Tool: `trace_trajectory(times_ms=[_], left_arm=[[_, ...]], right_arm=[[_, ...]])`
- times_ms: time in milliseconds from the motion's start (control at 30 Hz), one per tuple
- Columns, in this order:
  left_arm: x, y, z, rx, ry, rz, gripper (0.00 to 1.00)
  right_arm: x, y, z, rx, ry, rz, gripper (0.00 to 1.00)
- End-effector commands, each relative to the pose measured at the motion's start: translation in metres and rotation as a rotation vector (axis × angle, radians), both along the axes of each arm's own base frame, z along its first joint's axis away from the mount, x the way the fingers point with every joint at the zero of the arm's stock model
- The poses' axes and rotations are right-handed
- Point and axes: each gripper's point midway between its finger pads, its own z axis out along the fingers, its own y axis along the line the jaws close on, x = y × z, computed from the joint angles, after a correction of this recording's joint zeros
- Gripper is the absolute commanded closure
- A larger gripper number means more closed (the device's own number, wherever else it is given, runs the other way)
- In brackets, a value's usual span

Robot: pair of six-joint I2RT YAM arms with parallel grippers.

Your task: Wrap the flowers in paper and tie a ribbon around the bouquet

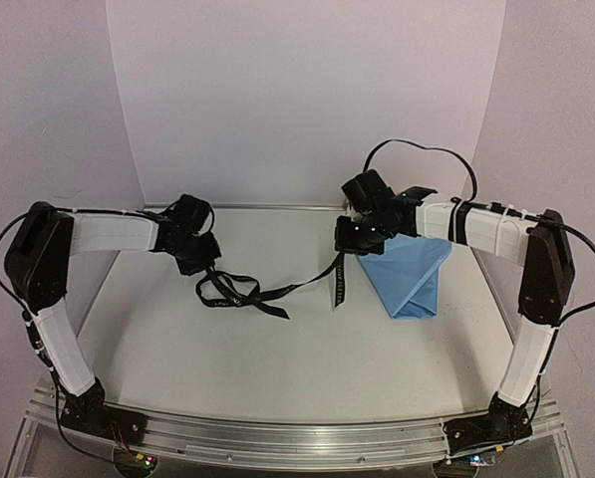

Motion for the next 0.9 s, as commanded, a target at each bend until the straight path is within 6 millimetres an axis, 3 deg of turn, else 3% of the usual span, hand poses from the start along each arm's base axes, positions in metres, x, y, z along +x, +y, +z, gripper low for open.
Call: trace_trajectory(times_ms=[0,233,333,400,567,633,867], left_arm=[[0.008,0.039,0.086,-0.036,-0.209,0.018,1.00],[0.009,0.160,0.165,0.080,-0.373,0.303,1.00],[0.008,0.201,0.192,0.112,-0.423,0.408,1.00],[0.007,0.221,0.198,0.129,-0.429,0.461,1.00],[0.008,0.256,0.184,0.134,-0.383,0.518,1.00],[0.009,0.264,0.170,0.130,-0.351,0.512,1.00],[0.012,0.260,0.103,0.132,-0.199,0.416,1.00]], right_arm=[[0.013,-0.053,0.053,0.004,-0.118,-0.164,1.00],[-0.002,-0.139,0.091,-0.045,-0.202,-0.355,1.00],[-0.012,-0.173,0.110,-0.052,-0.236,-0.424,1.00],[-0.019,-0.187,0.119,-0.051,-0.249,-0.450,1.00],[-0.037,-0.203,0.122,-0.065,-0.242,-0.464,1.00],[-0.042,-0.205,0.109,-0.084,-0.205,-0.454,1.00],[-0.059,-0.204,0.048,-0.117,-0.054,-0.419,1.00]])
